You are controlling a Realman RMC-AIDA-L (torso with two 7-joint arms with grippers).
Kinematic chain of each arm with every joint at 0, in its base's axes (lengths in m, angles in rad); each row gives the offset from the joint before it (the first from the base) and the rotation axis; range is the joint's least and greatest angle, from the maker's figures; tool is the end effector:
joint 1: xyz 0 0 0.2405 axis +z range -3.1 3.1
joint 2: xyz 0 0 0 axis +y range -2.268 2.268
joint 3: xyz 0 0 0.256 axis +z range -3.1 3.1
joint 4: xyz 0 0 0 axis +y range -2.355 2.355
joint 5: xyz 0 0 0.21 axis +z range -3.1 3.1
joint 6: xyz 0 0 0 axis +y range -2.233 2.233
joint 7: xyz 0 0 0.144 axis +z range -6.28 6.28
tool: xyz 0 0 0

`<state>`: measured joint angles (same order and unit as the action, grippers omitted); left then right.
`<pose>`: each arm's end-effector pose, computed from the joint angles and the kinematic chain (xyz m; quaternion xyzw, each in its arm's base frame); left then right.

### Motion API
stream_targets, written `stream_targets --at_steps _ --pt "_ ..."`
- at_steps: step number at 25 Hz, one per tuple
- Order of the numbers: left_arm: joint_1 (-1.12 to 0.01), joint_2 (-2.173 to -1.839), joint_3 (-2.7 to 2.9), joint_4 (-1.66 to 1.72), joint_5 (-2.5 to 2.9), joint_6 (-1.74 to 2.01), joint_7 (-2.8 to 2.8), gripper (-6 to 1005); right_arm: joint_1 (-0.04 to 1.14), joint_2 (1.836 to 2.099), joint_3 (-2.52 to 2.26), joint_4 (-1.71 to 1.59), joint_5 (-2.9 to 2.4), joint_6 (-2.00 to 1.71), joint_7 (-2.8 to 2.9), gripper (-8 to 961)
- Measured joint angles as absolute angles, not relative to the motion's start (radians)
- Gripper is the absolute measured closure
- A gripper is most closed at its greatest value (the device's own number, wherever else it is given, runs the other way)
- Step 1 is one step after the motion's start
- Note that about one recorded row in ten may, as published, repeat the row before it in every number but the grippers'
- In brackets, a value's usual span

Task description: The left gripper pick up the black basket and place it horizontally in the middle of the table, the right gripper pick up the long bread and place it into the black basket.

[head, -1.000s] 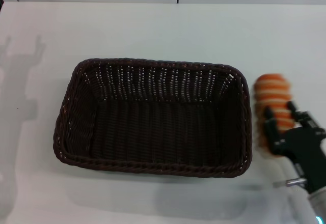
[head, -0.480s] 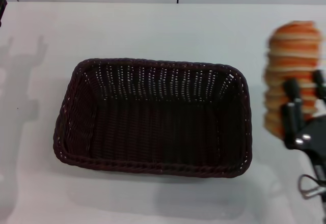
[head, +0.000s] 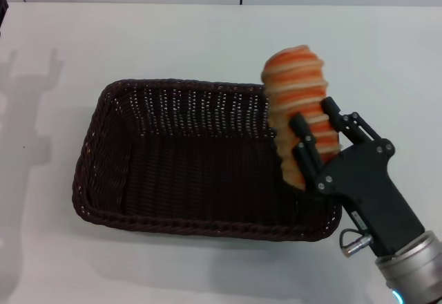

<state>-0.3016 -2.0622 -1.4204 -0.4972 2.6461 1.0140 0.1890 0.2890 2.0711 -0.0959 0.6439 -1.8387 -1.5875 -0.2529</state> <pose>-0.3239 0.3491 0.0454 -0.6208 -0.1556 -0.2433 0.7288 0.2234 0.1951 -0.0981 -0.7553 0.1292 0.4422 0.4660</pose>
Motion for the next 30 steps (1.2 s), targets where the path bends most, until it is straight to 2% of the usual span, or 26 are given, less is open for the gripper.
stream_targets --at_steps 3,10,14,20,25,30 --pt "-0.297 -2.061 -1.420 -0.498 2.646 1.014 0.189 183 0.284 2.068 -0.092 0.658 -1.839 -1.584 -0.256 592" --pt "-0.290 -2.060 -1.424 -0.501 2.646 1.014 0.189 184 0.280 2.056 -0.083 0.670 -1.833 -1.592 -0.254 346" --pt "-0.286 -2.060 -1.425 -0.504 2.646 1.014 0.189 184 0.274 2.052 -0.065 0.679 -1.833 -1.608 -0.251 172" --pt "-0.283 -2.061 -1.428 -0.502 2.646 1.014 0.189 183 0.185 2.054 0.057 0.661 -1.831 -1.715 -0.259 167" --pt "-0.280 -2.060 -1.430 -0.496 2.645 1.014 0.189 184 0.079 2.044 0.229 0.650 -1.826 -1.752 -0.248 168" --pt "-0.268 -2.060 -1.430 -0.495 2.642 1.015 0.189 183 -0.005 2.051 0.376 0.633 -1.808 -1.768 -0.217 156"
